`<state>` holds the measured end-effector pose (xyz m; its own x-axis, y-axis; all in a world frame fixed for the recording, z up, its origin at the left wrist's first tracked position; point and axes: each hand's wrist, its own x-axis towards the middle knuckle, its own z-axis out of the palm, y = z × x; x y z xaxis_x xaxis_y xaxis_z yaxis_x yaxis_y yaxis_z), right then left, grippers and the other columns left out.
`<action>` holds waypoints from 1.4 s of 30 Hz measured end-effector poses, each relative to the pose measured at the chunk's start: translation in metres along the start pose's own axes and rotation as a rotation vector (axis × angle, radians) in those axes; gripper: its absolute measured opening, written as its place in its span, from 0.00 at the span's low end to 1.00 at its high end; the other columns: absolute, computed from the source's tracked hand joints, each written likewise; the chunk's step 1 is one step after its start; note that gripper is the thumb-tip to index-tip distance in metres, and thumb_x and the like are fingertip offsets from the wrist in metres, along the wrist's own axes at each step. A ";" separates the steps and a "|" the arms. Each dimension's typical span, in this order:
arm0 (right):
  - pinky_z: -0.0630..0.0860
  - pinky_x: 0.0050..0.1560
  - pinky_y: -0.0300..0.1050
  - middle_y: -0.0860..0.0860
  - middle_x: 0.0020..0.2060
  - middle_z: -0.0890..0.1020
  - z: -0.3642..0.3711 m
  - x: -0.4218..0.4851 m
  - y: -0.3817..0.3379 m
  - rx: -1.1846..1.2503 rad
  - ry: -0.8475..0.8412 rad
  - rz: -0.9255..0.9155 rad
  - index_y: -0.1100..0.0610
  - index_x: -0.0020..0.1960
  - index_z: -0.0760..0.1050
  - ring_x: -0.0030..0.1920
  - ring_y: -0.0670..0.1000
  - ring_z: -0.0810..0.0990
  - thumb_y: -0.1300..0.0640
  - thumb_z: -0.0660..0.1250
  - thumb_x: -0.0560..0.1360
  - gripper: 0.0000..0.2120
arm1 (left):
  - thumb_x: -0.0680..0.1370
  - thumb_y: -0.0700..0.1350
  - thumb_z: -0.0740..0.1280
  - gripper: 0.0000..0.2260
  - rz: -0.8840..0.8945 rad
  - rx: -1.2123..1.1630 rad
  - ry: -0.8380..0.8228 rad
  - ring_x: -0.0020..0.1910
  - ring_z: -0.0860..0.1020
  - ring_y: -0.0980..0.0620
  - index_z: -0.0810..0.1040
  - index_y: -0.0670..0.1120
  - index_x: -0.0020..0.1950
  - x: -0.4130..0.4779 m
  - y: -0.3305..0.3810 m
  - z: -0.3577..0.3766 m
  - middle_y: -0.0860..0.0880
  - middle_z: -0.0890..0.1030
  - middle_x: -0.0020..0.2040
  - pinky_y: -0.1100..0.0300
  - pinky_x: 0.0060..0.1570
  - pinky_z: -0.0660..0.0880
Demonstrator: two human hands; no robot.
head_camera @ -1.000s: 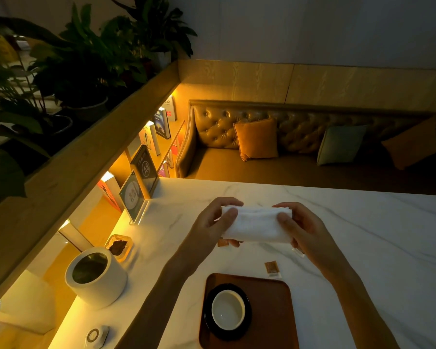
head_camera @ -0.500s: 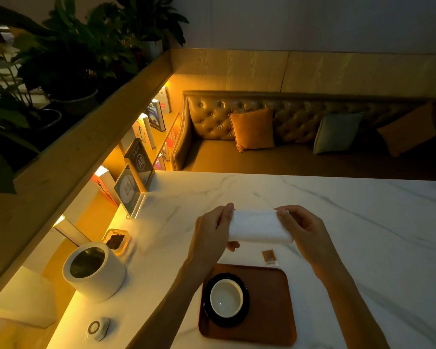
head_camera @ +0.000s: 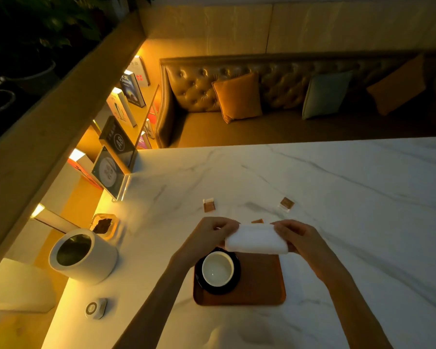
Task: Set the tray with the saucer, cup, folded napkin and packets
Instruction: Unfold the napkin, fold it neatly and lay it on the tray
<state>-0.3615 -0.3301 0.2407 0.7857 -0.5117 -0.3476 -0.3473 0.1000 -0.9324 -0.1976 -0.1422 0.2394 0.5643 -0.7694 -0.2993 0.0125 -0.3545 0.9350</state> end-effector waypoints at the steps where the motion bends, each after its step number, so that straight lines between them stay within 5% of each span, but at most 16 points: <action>1: 0.81 0.40 0.38 0.48 0.44 0.86 -0.003 0.000 0.010 -0.016 -0.014 0.029 0.46 0.46 0.84 0.45 0.44 0.84 0.55 0.68 0.75 0.06 | 0.78 0.50 0.67 0.09 -0.035 0.032 -0.042 0.47 0.84 0.57 0.84 0.53 0.55 0.003 -0.010 0.004 0.54 0.86 0.49 0.63 0.44 0.82; 6: 0.82 0.44 0.42 0.50 0.48 0.84 -0.023 0.004 0.071 -0.182 -0.155 0.185 0.48 0.51 0.82 0.49 0.49 0.84 0.58 0.68 0.75 0.08 | 0.81 0.47 0.63 0.12 -0.106 0.349 -0.212 0.50 0.79 0.58 0.82 0.48 0.60 0.020 -0.069 0.040 0.52 0.83 0.56 0.63 0.51 0.76; 12: 0.82 0.43 0.42 0.54 0.40 0.84 -0.042 0.032 0.142 -0.434 -0.085 0.297 0.57 0.53 0.80 0.41 0.51 0.84 0.56 0.70 0.73 0.09 | 0.81 0.48 0.60 0.13 -0.215 0.540 -0.229 0.61 0.76 0.49 0.79 0.49 0.62 0.049 -0.115 0.088 0.49 0.81 0.61 0.53 0.60 0.73; 16: 0.80 0.47 0.45 0.55 0.43 0.84 -0.044 0.061 0.174 -0.561 -0.112 0.376 0.59 0.53 0.79 0.41 0.51 0.82 0.57 0.70 0.73 0.10 | 0.81 0.48 0.58 0.11 -0.247 0.862 -0.303 0.64 0.70 0.41 0.71 0.48 0.63 0.080 -0.135 0.114 0.42 0.78 0.60 0.46 0.63 0.65; 23: 0.75 0.53 0.42 0.55 0.50 0.83 -0.033 0.087 0.203 -0.738 -0.235 0.367 0.57 0.51 0.80 0.50 0.52 0.80 0.58 0.67 0.74 0.07 | 0.78 0.46 0.60 0.12 -0.256 1.242 -0.500 0.69 0.64 0.39 0.74 0.44 0.60 0.103 -0.165 0.132 0.41 0.79 0.58 0.40 0.74 0.48; 32: 0.75 0.51 0.42 0.54 0.52 0.77 -0.023 0.091 0.224 -0.861 -0.189 0.319 0.54 0.53 0.77 0.49 0.53 0.79 0.55 0.64 0.76 0.08 | 0.75 0.45 0.63 0.13 -0.162 1.363 -0.389 0.70 0.63 0.37 0.78 0.45 0.57 0.099 -0.178 0.137 0.42 0.76 0.62 0.37 0.76 0.44; 37: 0.76 0.55 0.46 0.56 0.54 0.79 -0.028 0.071 0.233 -0.764 -0.004 0.257 0.56 0.58 0.76 0.53 0.54 0.79 0.59 0.62 0.78 0.10 | 0.73 0.41 0.65 0.24 -0.049 1.200 -0.277 0.73 0.61 0.38 0.67 0.44 0.69 0.064 -0.187 0.151 0.40 0.69 0.70 0.42 0.75 0.54; 42: 0.72 0.66 0.53 0.57 0.69 0.72 -0.014 0.029 0.247 -0.969 -0.097 0.016 0.58 0.71 0.66 0.68 0.59 0.71 0.58 0.62 0.77 0.23 | 0.74 0.32 0.60 0.37 -0.082 1.136 -0.372 0.79 0.40 0.40 0.46 0.46 0.79 0.032 -0.209 0.160 0.41 0.44 0.81 0.47 0.74 0.39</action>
<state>-0.4318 -0.3320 0.0018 0.8008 -0.4395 -0.4068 -0.5950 -0.6611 -0.4571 -0.3143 -0.1776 0.0036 0.3200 -0.7628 -0.5619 -0.8044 -0.5321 0.2643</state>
